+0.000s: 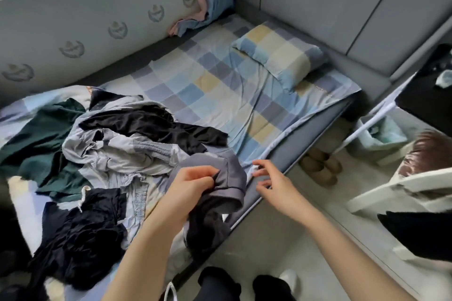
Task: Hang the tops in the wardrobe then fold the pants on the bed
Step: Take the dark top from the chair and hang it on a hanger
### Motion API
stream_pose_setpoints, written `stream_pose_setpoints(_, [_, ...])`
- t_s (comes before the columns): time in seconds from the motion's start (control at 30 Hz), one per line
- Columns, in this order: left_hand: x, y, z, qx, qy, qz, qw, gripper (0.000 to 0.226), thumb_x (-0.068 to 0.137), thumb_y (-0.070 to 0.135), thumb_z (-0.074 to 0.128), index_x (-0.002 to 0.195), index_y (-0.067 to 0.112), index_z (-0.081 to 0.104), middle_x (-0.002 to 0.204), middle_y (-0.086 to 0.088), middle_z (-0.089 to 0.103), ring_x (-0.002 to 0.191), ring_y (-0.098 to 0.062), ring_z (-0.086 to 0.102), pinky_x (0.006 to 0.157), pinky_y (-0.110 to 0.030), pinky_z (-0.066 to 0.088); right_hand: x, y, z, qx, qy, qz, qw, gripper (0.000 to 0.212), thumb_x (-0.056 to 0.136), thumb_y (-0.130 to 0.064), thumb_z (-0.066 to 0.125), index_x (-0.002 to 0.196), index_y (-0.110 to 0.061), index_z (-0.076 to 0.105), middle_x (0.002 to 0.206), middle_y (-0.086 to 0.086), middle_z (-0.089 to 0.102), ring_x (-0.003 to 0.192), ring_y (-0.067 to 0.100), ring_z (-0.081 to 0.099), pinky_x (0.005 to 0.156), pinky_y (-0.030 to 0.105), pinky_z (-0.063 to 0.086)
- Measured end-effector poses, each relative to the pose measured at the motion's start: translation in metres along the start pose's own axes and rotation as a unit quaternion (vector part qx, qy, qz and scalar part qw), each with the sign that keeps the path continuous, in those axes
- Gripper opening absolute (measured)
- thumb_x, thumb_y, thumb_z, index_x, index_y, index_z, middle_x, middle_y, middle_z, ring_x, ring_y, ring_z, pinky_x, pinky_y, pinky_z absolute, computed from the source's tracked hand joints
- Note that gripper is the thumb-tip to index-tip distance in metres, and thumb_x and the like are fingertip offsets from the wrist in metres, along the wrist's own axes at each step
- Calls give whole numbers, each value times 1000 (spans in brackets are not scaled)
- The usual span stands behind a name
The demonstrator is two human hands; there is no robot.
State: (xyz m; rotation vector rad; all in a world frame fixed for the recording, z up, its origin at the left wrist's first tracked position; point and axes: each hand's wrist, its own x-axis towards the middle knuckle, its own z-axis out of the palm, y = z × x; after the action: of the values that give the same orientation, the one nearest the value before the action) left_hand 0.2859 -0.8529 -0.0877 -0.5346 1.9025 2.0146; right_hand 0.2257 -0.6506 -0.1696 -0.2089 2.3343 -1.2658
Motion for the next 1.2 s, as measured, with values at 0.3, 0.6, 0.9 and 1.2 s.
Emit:
stream_pose_setpoints(0.3, [-16,50,124,52,-164,73,982,31,69,-4,48,50,16,61,51,2,50,45,-5,44,44,-14,33,-16,65,-80,-216,-53,58,973,11,91,-21,53,91,-18,64,106,7,62,121,23,50,95,28,37])
stream_pose_setpoints(0.6, [44,18,208,-14,64,32,997,37,89,-7,41,62,11,60,54,-4,50,48,-15,45,43,-19,35,-138,125,-243,284,91,16,954,13,85,4,62,84,-9,64,81,4,67,73,11,61,64,18,47])
stream_pose_setpoints(0.9, [54,20,361,199,-300,137,923,45,89,18,69,132,29,58,130,15,63,124,-1,54,105,-22,40,-200,118,-302,271,170,-9,947,18,83,-18,59,93,-8,70,89,13,72,83,17,64,76,35,51])
stream_pose_setpoints(1.2, [69,17,486,404,-350,303,789,20,65,23,61,83,13,63,72,-1,67,72,-28,62,64,-39,50,-237,132,-340,180,298,83,934,15,82,-29,62,78,-15,57,69,-12,53,68,2,50,65,17,40])
